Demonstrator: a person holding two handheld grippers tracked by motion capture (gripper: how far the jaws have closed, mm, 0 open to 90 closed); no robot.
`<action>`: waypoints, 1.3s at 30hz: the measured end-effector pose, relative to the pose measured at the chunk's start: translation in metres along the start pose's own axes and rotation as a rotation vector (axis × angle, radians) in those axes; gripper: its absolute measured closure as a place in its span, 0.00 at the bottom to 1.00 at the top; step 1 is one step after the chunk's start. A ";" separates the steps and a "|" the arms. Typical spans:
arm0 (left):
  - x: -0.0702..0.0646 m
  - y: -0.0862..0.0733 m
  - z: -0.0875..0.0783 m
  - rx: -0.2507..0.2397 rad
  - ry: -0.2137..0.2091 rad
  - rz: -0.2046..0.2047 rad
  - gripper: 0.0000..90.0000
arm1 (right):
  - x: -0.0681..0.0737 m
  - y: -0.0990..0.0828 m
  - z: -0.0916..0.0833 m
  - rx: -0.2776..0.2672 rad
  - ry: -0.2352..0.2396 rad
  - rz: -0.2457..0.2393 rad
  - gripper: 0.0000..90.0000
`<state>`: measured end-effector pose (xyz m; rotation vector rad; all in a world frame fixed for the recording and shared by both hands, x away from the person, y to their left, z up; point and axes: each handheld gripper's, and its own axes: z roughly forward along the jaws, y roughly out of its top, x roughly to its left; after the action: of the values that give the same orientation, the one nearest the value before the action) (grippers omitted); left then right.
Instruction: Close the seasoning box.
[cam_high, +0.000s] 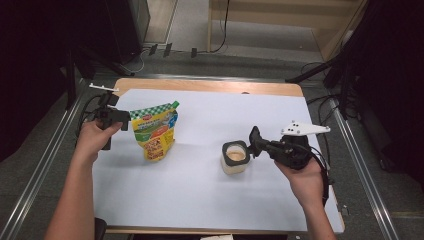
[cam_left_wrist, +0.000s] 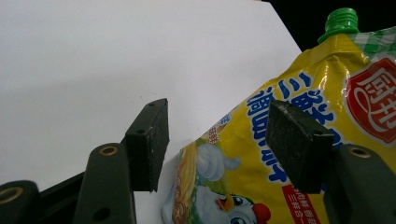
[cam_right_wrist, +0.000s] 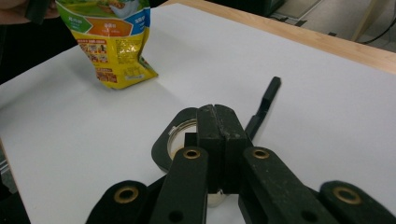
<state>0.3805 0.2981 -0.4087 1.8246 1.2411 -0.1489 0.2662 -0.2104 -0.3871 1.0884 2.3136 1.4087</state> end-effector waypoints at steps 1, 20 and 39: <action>0.000 0.000 0.000 0.001 0.000 -0.002 0.45 | -0.001 0.000 -0.002 -0.003 -0.002 0.007 1.00; 0.000 0.000 0.001 0.008 0.001 -0.004 0.44 | -0.023 -0.007 -0.008 -0.021 -0.073 0.065 1.00; 0.001 0.000 0.000 0.006 0.006 -0.007 0.44 | -0.025 -0.022 0.024 0.032 -0.037 0.106 1.00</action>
<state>0.3806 0.2986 -0.4095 1.8273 1.2527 -0.1513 0.2857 -0.2175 -0.4226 1.2530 2.2910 1.3802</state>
